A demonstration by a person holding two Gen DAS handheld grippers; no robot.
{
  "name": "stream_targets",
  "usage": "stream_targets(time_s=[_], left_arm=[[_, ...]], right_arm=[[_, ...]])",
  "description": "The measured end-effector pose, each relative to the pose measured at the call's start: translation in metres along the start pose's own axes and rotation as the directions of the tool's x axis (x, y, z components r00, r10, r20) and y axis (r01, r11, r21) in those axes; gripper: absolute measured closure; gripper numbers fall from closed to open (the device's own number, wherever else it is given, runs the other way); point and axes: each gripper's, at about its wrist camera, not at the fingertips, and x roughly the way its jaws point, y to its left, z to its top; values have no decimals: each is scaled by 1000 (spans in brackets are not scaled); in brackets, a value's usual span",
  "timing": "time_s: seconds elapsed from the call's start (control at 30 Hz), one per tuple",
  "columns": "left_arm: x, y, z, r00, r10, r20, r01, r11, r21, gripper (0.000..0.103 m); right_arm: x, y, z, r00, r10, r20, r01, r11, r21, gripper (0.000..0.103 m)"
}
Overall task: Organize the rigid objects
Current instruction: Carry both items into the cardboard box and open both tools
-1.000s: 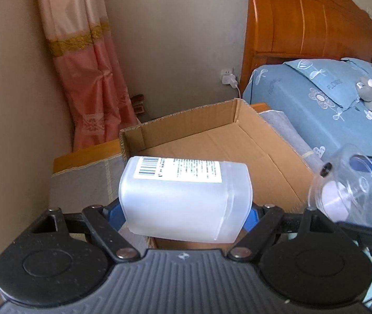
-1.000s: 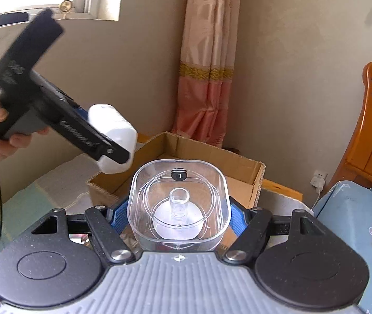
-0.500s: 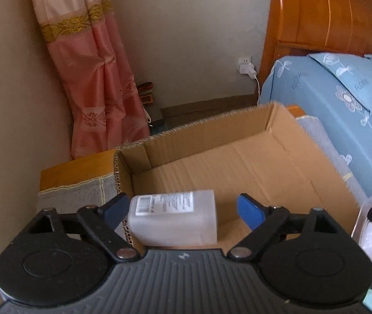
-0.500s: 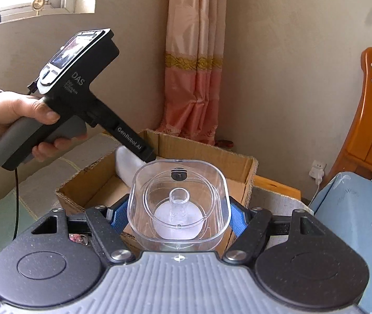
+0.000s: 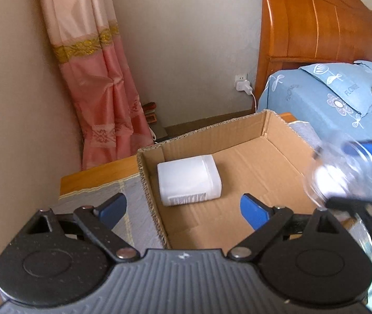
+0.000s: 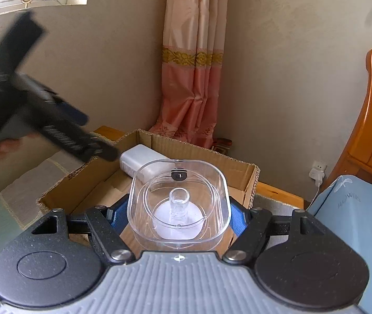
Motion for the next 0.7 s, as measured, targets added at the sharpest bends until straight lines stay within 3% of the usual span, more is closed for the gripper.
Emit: stream_targets(time_s=[0.17,0.3,0.4,0.7], left_arm=[[-23,3,-17,1000,2,23,-2,1000,7,6],[-34,4,-30,999,19,33,-19,1000,18,6],[-41,3,-39,999,20,33,-21,1000,22,5],[-55,-5,-66,999,-36,17,37,999,-18,5]], right_arm=[[22,-9,11,1000,4,-16,-3,999,32,25],[43,-15,21,999,-37,-24,38,999,36,25],[51,-23,24,997,-65,-46,69,995,75,7],[9,-12,8,997,-70,-18,71,996,50,2]])
